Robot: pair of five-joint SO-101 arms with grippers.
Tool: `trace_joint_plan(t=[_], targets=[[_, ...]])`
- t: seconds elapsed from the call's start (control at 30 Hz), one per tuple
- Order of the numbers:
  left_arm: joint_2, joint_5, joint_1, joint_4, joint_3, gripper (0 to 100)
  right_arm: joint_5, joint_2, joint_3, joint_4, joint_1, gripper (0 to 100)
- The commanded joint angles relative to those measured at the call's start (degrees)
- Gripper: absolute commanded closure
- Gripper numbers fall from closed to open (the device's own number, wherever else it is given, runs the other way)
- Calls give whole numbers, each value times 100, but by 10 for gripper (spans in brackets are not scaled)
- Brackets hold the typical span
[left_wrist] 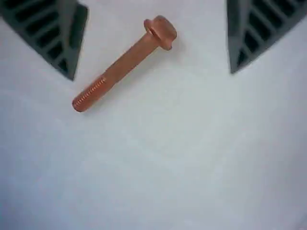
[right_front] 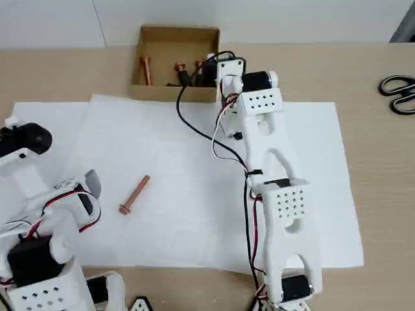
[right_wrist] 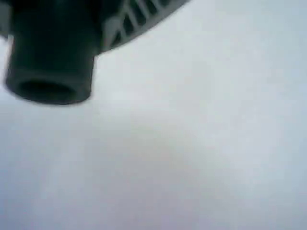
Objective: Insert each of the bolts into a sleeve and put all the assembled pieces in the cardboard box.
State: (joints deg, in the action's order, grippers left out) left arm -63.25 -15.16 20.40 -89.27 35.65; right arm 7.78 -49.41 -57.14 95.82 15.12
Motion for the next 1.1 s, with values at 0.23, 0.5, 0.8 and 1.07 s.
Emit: trace_joint_plan(t=[0.23,0.5,0.8,1.07], targets=[[-53,35,26,0,-13,804,-554,2211,2479,22,-13,995],[-53,35,26,-9,-13,804,-519,2765,3736,-268,-22,995],[-53,35,26,-9,-13,804,-536,2774,4800,-1033,-13,993],[-53,35,26,-18,-13,804,-536,2774,4844,-1015,13,823]])
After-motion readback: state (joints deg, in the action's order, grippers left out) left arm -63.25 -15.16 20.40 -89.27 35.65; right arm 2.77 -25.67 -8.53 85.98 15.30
